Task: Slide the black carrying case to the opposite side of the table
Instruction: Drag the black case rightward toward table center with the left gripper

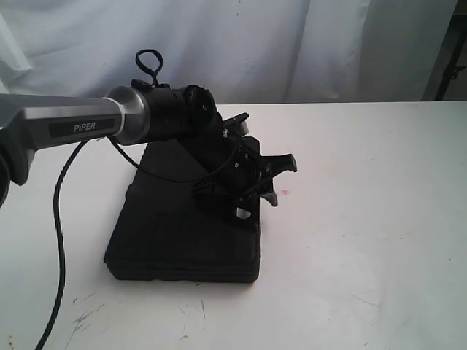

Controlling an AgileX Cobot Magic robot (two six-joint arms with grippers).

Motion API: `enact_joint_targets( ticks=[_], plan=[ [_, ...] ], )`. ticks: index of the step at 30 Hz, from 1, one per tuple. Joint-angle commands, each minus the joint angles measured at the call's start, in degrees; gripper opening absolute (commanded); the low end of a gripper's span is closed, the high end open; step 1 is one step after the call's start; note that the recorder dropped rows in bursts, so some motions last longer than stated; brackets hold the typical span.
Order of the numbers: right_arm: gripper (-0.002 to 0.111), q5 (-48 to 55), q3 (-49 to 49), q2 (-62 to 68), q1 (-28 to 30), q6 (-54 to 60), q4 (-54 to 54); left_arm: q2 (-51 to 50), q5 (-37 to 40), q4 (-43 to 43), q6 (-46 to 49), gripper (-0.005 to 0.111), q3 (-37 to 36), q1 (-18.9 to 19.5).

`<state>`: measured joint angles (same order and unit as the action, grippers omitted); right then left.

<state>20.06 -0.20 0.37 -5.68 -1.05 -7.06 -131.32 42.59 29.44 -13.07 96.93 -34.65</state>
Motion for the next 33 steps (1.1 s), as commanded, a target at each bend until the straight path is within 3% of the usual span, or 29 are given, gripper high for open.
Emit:
enact_joint_targets(
  ticks=[1, 33],
  plan=[
    [0.0, -0.2, 0.2, -0.4, 0.3, 0.3, 0.1, 0.7, -2.2, 2.8, 1.5, 0.067, 0.7, -0.2],
    [0.0, -0.3, 0.2, -0.4, 0.3, 0.3, 0.1, 5.6, -2.2, 3.0, 4.9, 0.068, 0.7, -0.2]
  ],
)
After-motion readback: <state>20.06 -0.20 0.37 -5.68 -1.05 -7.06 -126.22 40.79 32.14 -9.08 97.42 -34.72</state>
